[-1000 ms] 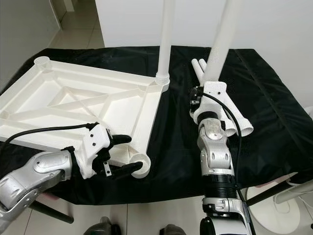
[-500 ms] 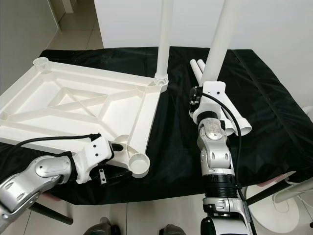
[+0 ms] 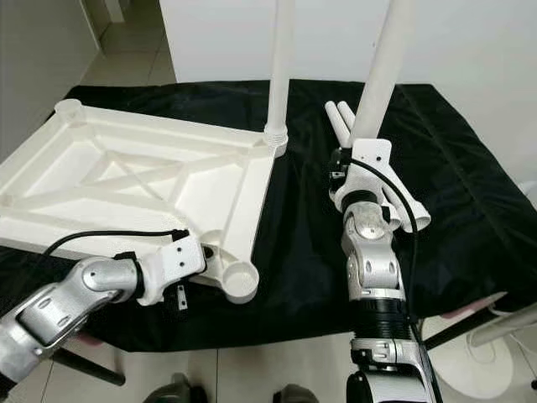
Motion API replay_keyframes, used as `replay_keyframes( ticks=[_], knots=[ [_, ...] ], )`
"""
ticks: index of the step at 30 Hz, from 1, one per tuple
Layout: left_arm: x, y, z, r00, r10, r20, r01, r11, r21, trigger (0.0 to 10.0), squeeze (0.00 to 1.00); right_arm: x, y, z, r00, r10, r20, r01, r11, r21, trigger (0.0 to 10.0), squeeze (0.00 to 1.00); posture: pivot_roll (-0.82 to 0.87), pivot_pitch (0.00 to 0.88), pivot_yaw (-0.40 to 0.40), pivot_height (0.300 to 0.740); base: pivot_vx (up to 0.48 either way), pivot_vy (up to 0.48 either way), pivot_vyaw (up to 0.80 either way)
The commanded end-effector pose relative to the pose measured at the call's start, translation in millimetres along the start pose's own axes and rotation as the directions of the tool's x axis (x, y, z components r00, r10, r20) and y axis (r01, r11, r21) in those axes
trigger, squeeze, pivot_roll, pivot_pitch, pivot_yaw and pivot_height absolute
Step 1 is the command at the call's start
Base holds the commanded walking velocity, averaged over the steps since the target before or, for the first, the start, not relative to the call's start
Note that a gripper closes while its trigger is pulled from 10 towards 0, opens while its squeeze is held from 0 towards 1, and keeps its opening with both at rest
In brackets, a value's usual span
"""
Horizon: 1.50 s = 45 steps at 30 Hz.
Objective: Building children table
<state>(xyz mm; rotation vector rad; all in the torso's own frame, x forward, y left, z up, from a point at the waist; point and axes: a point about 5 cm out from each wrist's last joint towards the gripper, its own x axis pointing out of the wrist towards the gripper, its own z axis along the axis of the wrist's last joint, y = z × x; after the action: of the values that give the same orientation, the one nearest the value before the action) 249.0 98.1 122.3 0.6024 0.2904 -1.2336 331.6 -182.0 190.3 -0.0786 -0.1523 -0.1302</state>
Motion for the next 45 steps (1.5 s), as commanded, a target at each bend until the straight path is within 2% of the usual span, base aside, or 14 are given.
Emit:
replay_keyframes(
  ticks=[1, 2, 9, 11, 13, 23, 31, 38, 40, 45],
  knots=[
    [8.7, 1.9, 0.6, 1.000, 0.026, -0.010, -0.026, 0.999, 0.029, 10.0, 0.00, 2.2, 1.1, 4.4, 1.000, -0.003, 0.010, 0.003, 1.000, 0.001, 10.0, 0.00, -0.08, 0.046, 0.020, 0.740, 0.000, 0.000, 0.00],
    [8.7, 1.9, 0.6, 1.000, 0.026, -0.010, -0.026, 0.999, 0.029, 10.0, 0.00, 2.2, 1.1, 4.4, 1.000, -0.003, 0.010, 0.003, 1.000, 0.001, 10.0, 0.00, -0.08, 0.046, 0.020, 0.740, 0.000, 0.000, 0.00],
    [32.5, 0.0, 12.1, 0.998, 0.052, 0.039, -0.052, 0.999, -0.005, 10.0, 0.00, 1.8, 4.1, 5.4, 1.000, -0.003, 0.014, 0.003, 1.000, 0.008, 10.0, 0.00, -0.09, 0.054, 0.025, 0.740, 0.000, 0.000, 0.00],
    [32.5, 0.0, 12.1, 0.998, 0.052, 0.039, -0.052, 0.999, -0.005, 10.0, 0.00, 1.8, 4.1, 5.4, 1.000, -0.003, 0.014, 0.003, 1.000, 0.008, 10.0, 0.00, -0.09, 0.054, 0.025, 0.740, 0.000, 0.000, 0.00],
    [42.1, 4.2, 21.6, 0.992, 0.107, 0.072, -0.104, 0.993, -0.049, 10.0, 0.00, 0.9, 3.9, 4.7, 1.000, -0.006, 0.012, 0.006, 1.000, 0.011, 10.0, 0.00, -0.09, 0.058, 0.025, 0.740, 0.000, 0.000, 0.00],
    [55.4, 8.5, 29.8, 0.980, 0.178, 0.092, -0.168, 0.981, -0.101, 10.0, 0.00, -0.4, 7.0, 4.5, 1.000, -0.002, 0.011, 0.002, 1.000, 0.016, 10.0, 0.00, -0.11, 0.071, 0.028, 0.740, 0.000, 0.000, 0.00],
    [70.1, 17.9, 45.7, 0.964, 0.245, 0.105, -0.231, 0.965, -0.126, 10.0, 0.00, -2.0, 8.0, 3.2, 1.000, 0.003, 0.010, -0.003, 1.000, 0.015, 10.0, 0.00, -0.11, 0.077, 0.031, 0.740, 0.000, 0.000, 0.00],
    [80.6, 12.5, 57.9, 0.964, 0.235, 0.127, -0.219, 0.967, -0.126, 10.0, 0.00, -1.6, 7.6, 3.4, 1.000, -0.002, 0.011, 0.002, 1.000, 0.013, 10.0, 0.00, -0.11, 0.076, 0.034, 0.740, 0.000, 0.000, 0.00],
    [89.4, 5.0, 65.4, 0.965, 0.226, 0.136, -0.211, 0.970, -0.117, 10.0, 0.00, -1.5, 7.3, 2.9, 1.000, -0.004, 0.012, 0.004, 1.000, 0.011, 10.0, 0.00, -0.10, 0.078, 0.035, 0.740, 0.000, 0.000, 0.00],
    [95.2, -0.9, 72.0, 0.965, 0.217, 0.149, -0.202, 0.973, -0.110, 10.0, 0.00, -1.7, 7.5, 2.1, 1.000, -0.002, 0.011, 0.002, 1.000, 0.009, 10.0, 0.00, -0.10, 0.078, 0.032, 0.740, 0.000, 0.000, 0.00]
  ],
)
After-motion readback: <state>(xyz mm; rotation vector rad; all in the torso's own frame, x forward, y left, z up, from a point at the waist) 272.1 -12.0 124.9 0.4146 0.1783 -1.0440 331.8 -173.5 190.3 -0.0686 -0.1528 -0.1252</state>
